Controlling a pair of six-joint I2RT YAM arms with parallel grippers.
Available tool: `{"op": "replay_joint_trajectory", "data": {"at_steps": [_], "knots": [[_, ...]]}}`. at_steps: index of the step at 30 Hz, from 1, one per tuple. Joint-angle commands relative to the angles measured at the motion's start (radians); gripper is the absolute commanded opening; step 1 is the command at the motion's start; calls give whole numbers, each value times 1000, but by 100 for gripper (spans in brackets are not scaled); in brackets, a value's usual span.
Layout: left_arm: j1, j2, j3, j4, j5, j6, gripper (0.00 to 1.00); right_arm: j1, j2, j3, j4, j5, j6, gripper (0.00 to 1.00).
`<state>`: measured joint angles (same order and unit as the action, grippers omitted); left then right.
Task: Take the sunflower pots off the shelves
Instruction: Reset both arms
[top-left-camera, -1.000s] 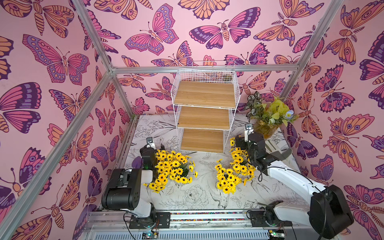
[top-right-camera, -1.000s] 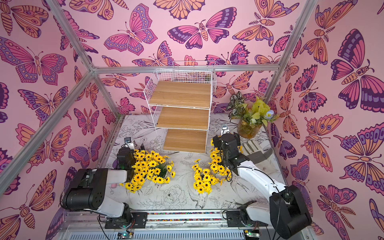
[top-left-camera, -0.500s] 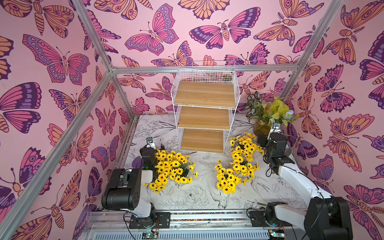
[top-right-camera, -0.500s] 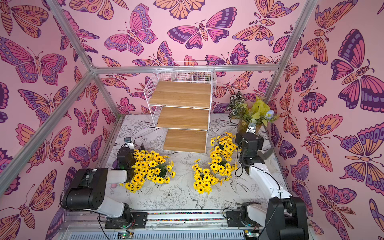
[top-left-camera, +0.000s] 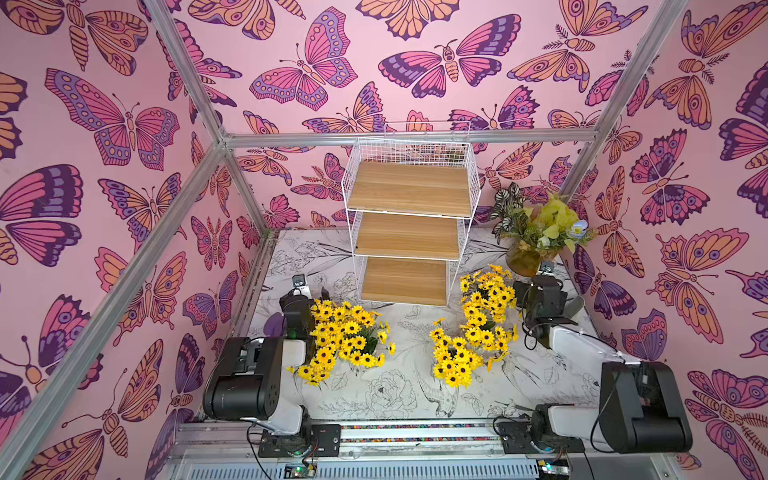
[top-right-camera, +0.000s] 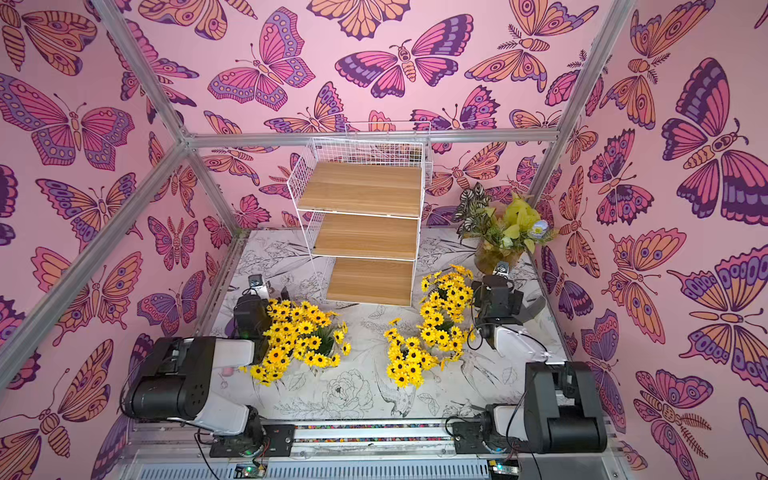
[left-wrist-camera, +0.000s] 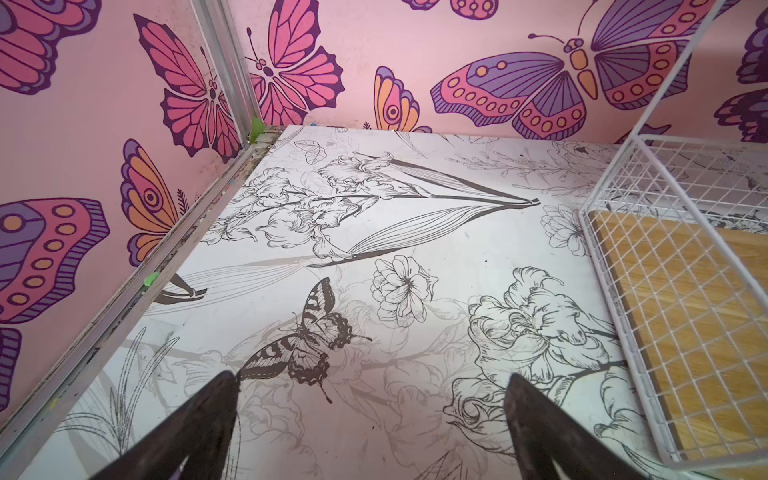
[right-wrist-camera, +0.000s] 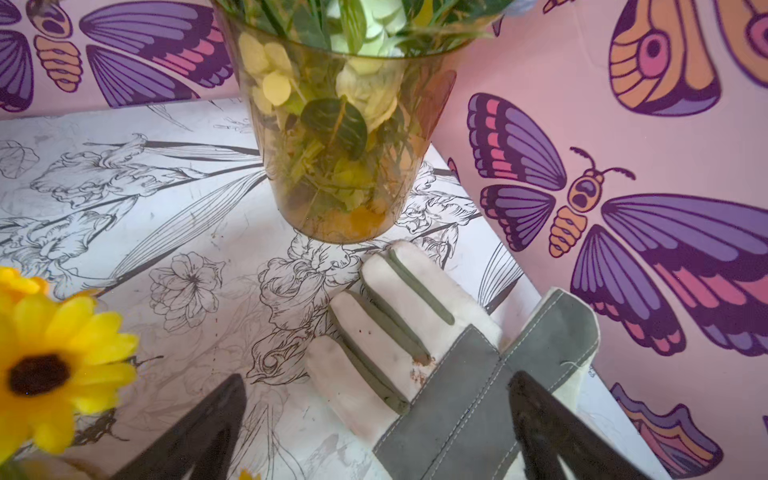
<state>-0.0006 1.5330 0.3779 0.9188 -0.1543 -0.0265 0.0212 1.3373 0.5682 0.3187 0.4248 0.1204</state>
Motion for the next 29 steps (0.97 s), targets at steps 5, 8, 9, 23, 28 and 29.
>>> {"op": "replay_joint_trajectory", "data": {"at_steps": [5,8,9,23,28,29], "knots": [[-7,11,-17,1,-4,13,99,-3,44,-74,178,-98,23,99],[-7,11,-17,2,-4,13,99,-4,49,-89,231,-174,-3,99],[-7,10,-17,2,-4,13,99,-4,57,-103,273,-194,-11,99],[-7,10,-17,0,-4,15,99,-3,169,-165,487,-304,-61,99],[-10,15,-14,-1,-6,25,99,-4,169,-163,484,-304,-61,99],[-12,12,-16,0,-6,25,99,-4,169,-163,485,-303,-61,99]]}}
